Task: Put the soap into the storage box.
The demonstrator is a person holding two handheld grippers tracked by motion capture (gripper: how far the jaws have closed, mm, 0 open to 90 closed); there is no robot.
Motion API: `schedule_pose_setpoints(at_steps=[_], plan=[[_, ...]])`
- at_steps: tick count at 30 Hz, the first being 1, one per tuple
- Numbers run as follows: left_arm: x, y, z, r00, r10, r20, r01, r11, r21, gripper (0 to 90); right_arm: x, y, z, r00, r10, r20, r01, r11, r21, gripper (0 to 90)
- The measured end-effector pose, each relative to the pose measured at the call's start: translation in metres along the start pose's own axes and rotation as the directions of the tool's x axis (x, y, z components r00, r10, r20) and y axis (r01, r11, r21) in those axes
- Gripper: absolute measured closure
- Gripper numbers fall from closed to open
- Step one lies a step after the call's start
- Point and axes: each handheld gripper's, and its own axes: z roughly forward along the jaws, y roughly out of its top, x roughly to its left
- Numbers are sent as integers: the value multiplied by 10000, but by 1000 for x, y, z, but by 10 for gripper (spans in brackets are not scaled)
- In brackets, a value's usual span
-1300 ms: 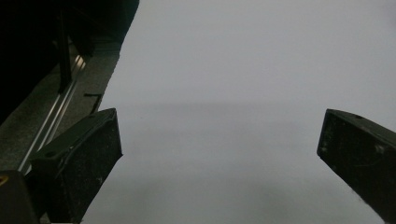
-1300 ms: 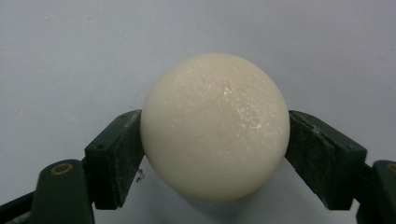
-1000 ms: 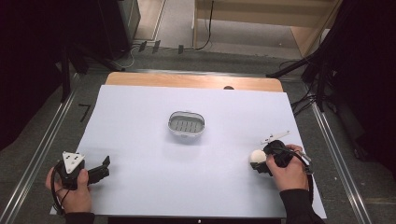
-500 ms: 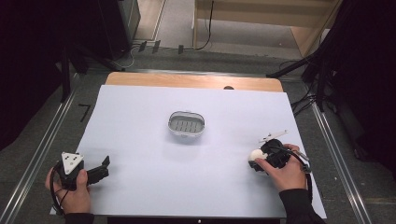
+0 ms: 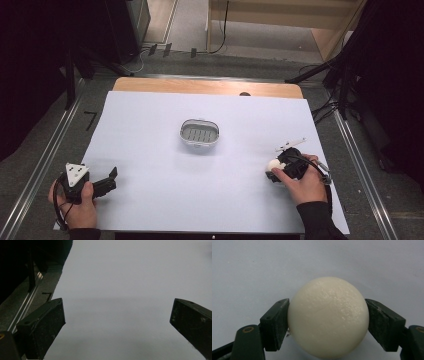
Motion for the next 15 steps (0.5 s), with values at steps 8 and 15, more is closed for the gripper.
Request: schedule_pose_setpoints(at_steps=[8,15], plan=[[0,0,0,10000,12,-17,-12,10000,7,2,1,2,0,9999,-48,-118,47,9999,-113,242],[0,0,0,10000,3,-7,-3,10000,1,2,3,6,-2,9998,-168,-137,164,9995,-274,243]])
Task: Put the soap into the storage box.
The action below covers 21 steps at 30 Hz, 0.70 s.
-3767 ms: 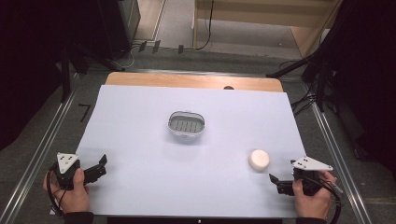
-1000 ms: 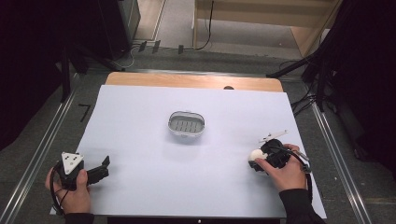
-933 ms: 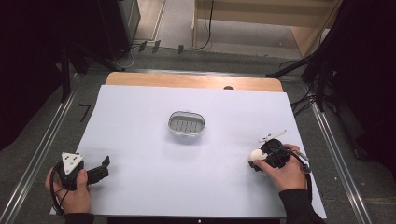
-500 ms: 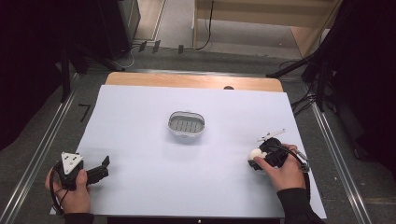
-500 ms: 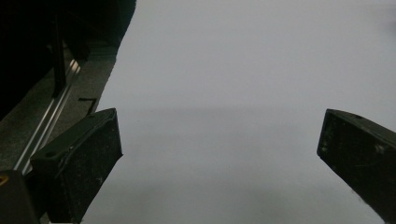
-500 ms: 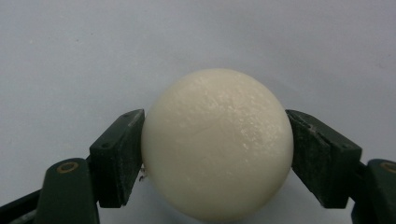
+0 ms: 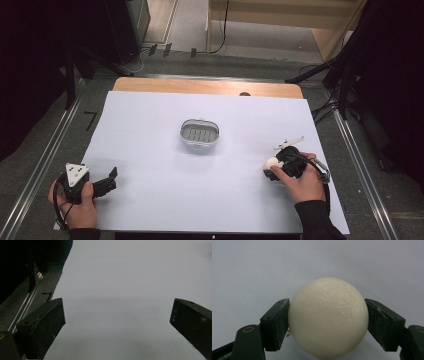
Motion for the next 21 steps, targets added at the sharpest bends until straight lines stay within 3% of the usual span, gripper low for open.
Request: schedule_pose_setpoints(at_steps=[11,21], plan=[[0,0,0,10000,-14,-3,14,10000,0,2,5,12,-3,9996,-166,-213,161,9997,-196,243],[0,0,0,10000,-21,20,21,10000,-1,1,12,22,3,9983,-384,-438,383,9993,-33,243]])
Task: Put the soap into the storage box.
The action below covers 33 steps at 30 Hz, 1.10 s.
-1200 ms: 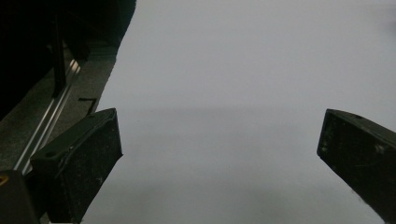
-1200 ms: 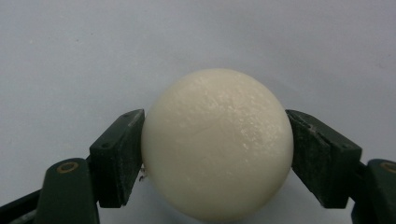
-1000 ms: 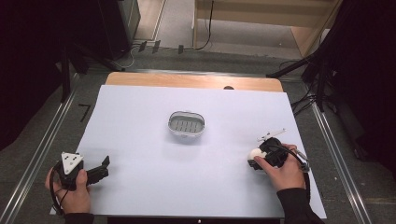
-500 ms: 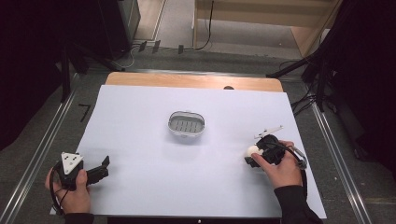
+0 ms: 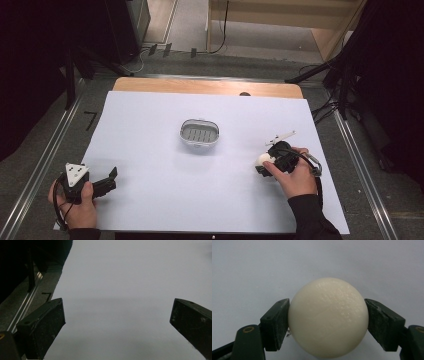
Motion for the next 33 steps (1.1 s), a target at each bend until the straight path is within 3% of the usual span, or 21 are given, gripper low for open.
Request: schedule_pose_setpoints(at_steps=[33], plan=[[1,0,0,10000,-33,62,33,10000,86,1,23,50,0,9967,-748,-317,743,9971,-171,243]])
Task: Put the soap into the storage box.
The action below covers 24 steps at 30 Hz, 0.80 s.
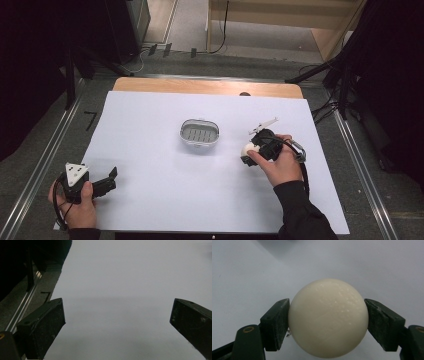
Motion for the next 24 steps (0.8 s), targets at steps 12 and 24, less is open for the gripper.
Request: schedule_pose_setpoints(at_steps=[12,24], plan=[[0,0,0,10000,29,-15,-29,10000,9,1,9,14,3,9995,-164,-264,161,9998,-120,243],[-2,0,1,10000,58,-14,-58,10000,4,1,16,33,2,9986,-389,-363,382,9991,-209,244]])
